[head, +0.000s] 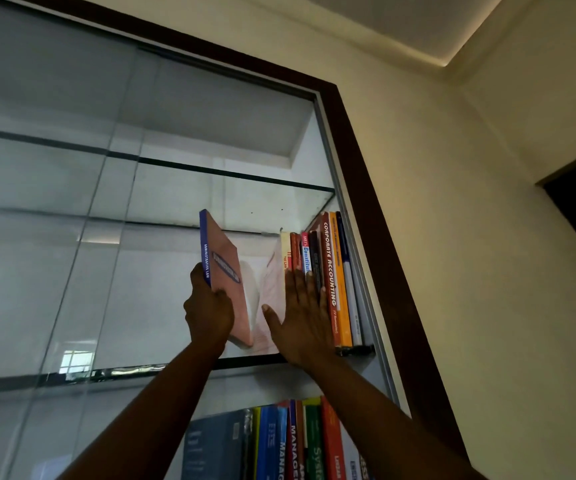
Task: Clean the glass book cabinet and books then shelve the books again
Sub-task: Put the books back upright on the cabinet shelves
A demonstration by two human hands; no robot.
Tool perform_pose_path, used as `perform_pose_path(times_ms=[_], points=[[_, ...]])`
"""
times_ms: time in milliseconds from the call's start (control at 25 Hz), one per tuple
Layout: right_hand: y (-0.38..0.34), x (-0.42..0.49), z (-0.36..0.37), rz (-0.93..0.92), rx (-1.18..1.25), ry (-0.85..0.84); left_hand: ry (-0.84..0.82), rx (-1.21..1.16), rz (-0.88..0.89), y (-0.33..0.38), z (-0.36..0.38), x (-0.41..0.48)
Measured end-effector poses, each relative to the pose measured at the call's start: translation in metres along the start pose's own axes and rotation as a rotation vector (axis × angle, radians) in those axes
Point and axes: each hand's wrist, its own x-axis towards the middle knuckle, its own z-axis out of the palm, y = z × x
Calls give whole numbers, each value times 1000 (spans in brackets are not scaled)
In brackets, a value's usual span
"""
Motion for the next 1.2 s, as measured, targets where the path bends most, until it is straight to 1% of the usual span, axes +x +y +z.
perform_pose_path(times_ms=[80, 120, 200, 280, 360, 400, 480, 560, 600, 680, 800, 880, 960, 1040, 1120, 1200], points=[[3, 6, 0, -14, -27, -51, -8, 2, -11, 3, 7, 2], [4, 8, -3, -25, -3, -98, -21, 2, -18, 5, 11, 1], [8, 10, -19, -61, 174, -150, -59, 5, -21, 9, 20, -6], [16, 10, -39, -92, 405, -128, -139, -25, -23, 11, 31, -16], [23, 8, -52, -100, 476, -79, -244, -119, -73, 16, 43, -27], [26, 6, -56, -98, 448, -50, -289, -174, -104, 17, 48, -29], [33, 5, -59, -109, 295, -4, -356, -278, -186, 18, 55, -27], [40, 2, -60, -145, 126, -6, -436, -310, -270, 15, 54, -23], [42, -1, -59, -159, 93, -27, -482, -316, -299, 13, 53, -21], [45, -7, -54, -180, 87, -60, -540, -338, -318, 9, 52, -18], [47, -13, -47, -191, 96, -50, -576, -398, -341, 14, 51, -19], [46, -16, -48, -194, 163, -20, -604, -405, -376, 24, 48, -24], [42, -24, -51, -181, 330, 20, -552, -331, -311, 27, 44, -31], [36, -38, -57, -166, 536, 10, -411, -183, -161, 29, 27, -45], [27, -60, -65, -183, 692, -81, -296, -76, -13, 28, -9, -73], [13, -91, -71, -221, 808, -168, -275, -13, 64, 25, -63, -118]])
